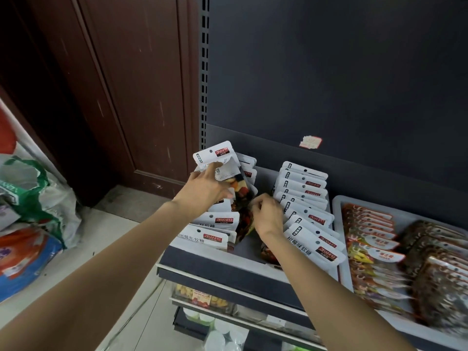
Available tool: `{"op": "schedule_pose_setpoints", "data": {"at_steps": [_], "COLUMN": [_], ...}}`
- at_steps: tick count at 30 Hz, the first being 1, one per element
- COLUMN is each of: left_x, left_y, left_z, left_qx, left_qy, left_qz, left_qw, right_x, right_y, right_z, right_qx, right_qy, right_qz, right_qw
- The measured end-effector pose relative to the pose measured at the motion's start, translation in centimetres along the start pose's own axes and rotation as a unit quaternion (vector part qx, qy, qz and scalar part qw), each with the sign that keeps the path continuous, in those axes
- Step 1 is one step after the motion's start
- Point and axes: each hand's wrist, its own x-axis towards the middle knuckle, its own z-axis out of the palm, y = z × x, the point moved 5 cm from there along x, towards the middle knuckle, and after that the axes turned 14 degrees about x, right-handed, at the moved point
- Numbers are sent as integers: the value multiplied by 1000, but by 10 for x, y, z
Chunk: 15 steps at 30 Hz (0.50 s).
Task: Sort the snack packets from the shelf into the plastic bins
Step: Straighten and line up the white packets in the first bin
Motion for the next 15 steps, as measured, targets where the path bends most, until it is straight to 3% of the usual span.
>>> {"op": "schedule_pose_setpoints", "data": {"at_steps": [6, 11, 15], "left_x": [-1, -12, -16], "left_y": [5, -1, -3], "left_z": [-4, -1, 2], "left_qx": [-102, -185, -171], "left_qy": [-78, -55, -49], "left_qz": [4, 12, 8], "left_qw": [992, 981, 984], "right_x": [1, 1, 1], "right_y": [-1, 2, 1], "right_z": [4, 9, 7], "right_qx": [-2, 8, -13], "right_qy": [-70, -36, -34], "right_qz": [48, 57, 78], "right_qw": [996, 998, 996]}}
